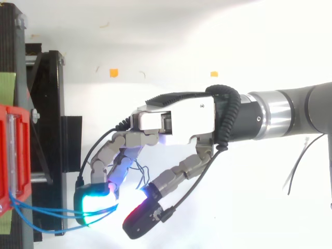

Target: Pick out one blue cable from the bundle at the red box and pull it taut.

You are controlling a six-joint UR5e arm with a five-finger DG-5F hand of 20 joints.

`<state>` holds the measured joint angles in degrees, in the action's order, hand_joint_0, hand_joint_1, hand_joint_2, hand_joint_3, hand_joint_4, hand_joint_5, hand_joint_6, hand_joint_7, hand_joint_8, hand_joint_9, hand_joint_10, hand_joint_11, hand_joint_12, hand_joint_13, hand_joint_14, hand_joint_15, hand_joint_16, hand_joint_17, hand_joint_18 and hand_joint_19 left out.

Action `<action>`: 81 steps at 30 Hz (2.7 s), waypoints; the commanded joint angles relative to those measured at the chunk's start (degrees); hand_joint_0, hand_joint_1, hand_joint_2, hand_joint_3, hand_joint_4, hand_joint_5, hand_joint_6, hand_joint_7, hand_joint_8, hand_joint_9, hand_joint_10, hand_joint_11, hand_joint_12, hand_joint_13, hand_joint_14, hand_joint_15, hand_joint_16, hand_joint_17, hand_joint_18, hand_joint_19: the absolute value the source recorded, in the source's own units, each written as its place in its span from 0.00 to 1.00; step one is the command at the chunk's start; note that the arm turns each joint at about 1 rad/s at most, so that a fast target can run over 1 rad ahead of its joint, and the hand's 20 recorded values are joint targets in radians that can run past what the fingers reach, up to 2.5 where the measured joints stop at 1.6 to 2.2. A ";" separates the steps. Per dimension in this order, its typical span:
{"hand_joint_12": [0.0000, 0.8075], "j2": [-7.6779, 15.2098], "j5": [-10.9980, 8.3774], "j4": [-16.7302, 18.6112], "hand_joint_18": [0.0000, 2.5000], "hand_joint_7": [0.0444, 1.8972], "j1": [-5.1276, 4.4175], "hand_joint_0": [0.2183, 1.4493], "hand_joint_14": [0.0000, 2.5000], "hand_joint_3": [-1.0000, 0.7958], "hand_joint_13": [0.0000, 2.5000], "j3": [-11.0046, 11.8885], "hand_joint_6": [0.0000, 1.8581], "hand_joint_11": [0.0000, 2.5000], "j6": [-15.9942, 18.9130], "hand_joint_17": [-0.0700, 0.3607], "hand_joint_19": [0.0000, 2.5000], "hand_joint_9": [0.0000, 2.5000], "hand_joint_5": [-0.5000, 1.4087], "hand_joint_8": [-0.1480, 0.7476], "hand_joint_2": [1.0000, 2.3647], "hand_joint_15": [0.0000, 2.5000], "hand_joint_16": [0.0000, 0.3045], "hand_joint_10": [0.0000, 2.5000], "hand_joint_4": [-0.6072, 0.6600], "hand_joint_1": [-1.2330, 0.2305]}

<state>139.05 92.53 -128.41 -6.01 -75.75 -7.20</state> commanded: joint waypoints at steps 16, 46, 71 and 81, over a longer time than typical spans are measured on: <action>0.51 -0.10 5.11 -6.85 0.32 0.36 2.76 0.38 0.01 0.47 0.38 5.00 0.51 0.17 -2.91 0.45 0.31 0.34 0.16 0.49 0.01 0.22 0.18 0.00 0.51 0.35; 0.50 -1.59 5.11 -15.20 0.33 0.35 4.61 0.43 0.01 0.35 0.38 6.05 0.52 0.17 -7.04 0.44 0.31 0.35 0.16 0.49 0.01 0.21 0.18 0.00 0.50 0.31; 0.50 -1.94 5.02 -19.77 0.34 0.36 4.61 0.43 0.01 0.32 0.38 6.75 0.52 0.18 -6.34 0.44 0.31 0.36 0.17 0.49 0.00 0.22 0.18 0.01 0.49 0.30; 0.51 -4.05 4.76 -25.66 0.34 0.37 4.61 0.43 0.01 0.32 0.38 6.84 0.52 0.17 -6.16 0.44 0.31 0.36 0.17 0.49 0.00 0.21 0.18 0.00 0.49 0.31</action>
<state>135.63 97.35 -152.98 -1.40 -68.94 -13.42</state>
